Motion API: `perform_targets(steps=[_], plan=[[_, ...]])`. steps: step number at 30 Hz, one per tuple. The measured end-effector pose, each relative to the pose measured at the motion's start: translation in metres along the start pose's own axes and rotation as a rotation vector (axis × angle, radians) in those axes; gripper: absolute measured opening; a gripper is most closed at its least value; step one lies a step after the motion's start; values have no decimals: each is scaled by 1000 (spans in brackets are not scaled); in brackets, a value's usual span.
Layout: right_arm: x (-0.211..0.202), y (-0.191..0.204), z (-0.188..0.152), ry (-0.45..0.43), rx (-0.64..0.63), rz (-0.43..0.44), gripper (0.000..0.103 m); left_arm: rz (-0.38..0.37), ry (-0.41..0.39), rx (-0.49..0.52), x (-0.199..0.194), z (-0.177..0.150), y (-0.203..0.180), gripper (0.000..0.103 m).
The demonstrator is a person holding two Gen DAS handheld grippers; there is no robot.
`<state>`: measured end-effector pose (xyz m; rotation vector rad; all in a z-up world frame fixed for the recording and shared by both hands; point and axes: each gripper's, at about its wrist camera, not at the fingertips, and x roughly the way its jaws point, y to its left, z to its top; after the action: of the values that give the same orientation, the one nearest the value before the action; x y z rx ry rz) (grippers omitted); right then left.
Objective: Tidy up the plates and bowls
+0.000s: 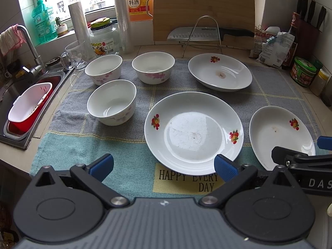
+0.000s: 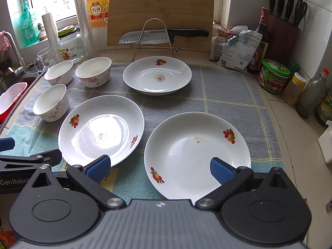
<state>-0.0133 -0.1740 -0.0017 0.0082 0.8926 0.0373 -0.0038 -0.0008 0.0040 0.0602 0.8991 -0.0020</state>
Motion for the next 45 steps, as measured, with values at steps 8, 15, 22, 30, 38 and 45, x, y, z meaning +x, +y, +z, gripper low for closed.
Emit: perform_targets(steps=[8,15,22,30,38,45], plan=[[0,0,1,-2,-2,0,103,0,0,0,0,0,0,102],[-2,-1,1,-7,-4,1,103,0,-3,1,-1,1,-2,102],[-7,-3,-2,-25,-12,10,103,-11,-18,6,-5,0,-2,102],[-11,-5,-4,-51,-40,22,103,-33,-36,0,-8,-2,-3,102],[-27,-16,-8,-166,-92,95,103,-74,-75,12,-14,-4,-9,102],[-34,-33,-17,-236,-165,133,103,-116,-64,11,-13,-8,-15,102]])
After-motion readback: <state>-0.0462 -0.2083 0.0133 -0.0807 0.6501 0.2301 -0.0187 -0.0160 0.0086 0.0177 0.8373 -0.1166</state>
